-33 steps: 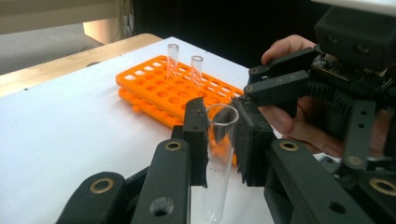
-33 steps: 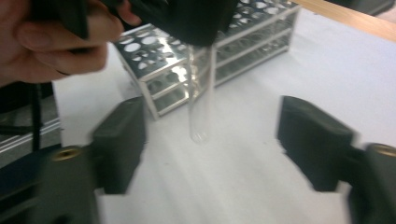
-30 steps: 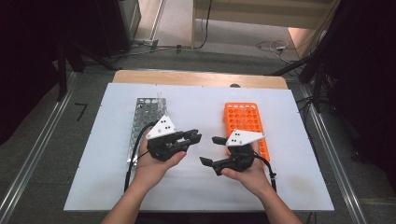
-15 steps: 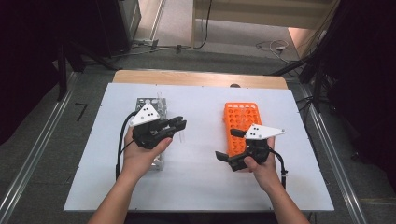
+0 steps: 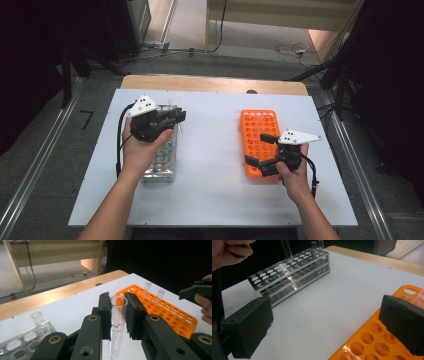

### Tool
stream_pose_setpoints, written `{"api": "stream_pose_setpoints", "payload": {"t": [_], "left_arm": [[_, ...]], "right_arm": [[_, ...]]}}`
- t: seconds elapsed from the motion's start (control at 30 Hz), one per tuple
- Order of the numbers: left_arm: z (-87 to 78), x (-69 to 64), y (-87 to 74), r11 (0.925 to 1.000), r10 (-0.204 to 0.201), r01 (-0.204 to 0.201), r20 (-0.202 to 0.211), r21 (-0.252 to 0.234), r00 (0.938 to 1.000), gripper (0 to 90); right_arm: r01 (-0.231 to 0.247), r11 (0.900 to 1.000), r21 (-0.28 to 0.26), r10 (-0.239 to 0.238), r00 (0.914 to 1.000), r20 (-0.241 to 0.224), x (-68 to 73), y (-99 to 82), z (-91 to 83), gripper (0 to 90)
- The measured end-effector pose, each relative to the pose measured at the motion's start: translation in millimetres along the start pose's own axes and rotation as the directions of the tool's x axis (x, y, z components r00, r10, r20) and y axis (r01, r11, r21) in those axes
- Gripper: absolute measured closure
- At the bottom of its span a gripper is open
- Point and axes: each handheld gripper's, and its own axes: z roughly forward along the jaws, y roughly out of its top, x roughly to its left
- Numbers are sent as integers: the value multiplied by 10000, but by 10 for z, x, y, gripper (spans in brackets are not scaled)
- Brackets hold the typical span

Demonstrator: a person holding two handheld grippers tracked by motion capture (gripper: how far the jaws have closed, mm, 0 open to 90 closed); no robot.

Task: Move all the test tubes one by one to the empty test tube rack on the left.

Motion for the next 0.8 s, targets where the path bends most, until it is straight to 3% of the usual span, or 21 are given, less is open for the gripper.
{"api": "stream_pose_setpoints", "payload": {"t": [0.33, 0.8], "left_arm": [[86, 229, 22, 9993, -358, 349, -671, -136, 9971, 752], [199, 477, -39, 9991, -401, 367, -1848, -216, 9820, 752]], "right_arm": [[-188, 9998, 20, 188, 9998, 57, -75, -41, -27, 0], [-299, 9995, -46, 299, 9995, 72, -106, -64, -43, 0]]}}
